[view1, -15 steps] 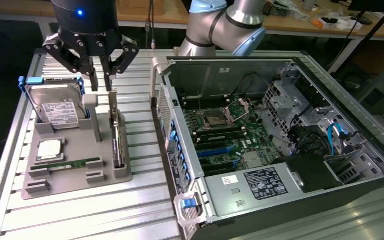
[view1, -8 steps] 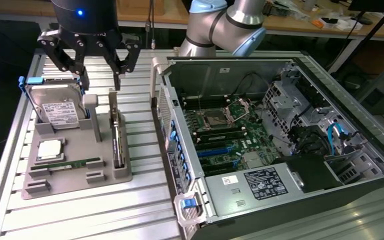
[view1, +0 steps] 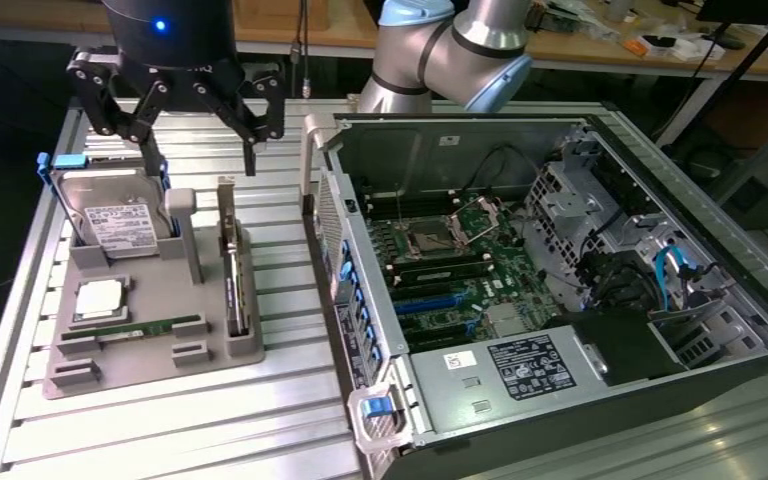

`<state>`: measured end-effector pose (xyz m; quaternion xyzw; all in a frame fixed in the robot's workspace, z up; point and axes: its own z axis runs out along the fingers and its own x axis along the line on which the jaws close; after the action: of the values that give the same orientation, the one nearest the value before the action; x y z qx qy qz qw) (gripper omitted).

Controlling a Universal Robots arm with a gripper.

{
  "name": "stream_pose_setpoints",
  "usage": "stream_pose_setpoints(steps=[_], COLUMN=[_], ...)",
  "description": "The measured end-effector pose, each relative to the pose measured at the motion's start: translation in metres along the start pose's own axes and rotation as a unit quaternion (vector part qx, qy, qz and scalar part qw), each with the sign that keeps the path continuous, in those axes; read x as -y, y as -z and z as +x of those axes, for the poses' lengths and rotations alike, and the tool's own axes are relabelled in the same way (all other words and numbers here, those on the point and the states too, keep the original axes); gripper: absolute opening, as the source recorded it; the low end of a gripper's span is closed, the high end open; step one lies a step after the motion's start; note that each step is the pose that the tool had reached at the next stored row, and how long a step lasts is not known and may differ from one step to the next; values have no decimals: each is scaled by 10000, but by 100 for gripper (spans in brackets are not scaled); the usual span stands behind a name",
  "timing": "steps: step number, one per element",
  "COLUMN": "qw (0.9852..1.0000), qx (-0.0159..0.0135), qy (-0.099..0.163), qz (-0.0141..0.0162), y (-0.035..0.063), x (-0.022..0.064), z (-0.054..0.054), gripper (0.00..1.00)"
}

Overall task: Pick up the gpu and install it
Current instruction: 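Pick up the gpu and move the gpu toward the slot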

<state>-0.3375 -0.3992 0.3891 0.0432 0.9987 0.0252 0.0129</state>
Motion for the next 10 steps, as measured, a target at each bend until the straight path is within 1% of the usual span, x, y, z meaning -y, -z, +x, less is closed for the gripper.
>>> stream_pose_setpoints(steps=[6, 9, 10], qw=[10000, 10000, 10000], qx=[0, 0, 0], qy=[1, 0, 1], qz=[0, 0, 0], y=[-2, -48, -84], x=[65, 75, 79], z=[-5, -3, -3], gripper=[84, 84, 84])
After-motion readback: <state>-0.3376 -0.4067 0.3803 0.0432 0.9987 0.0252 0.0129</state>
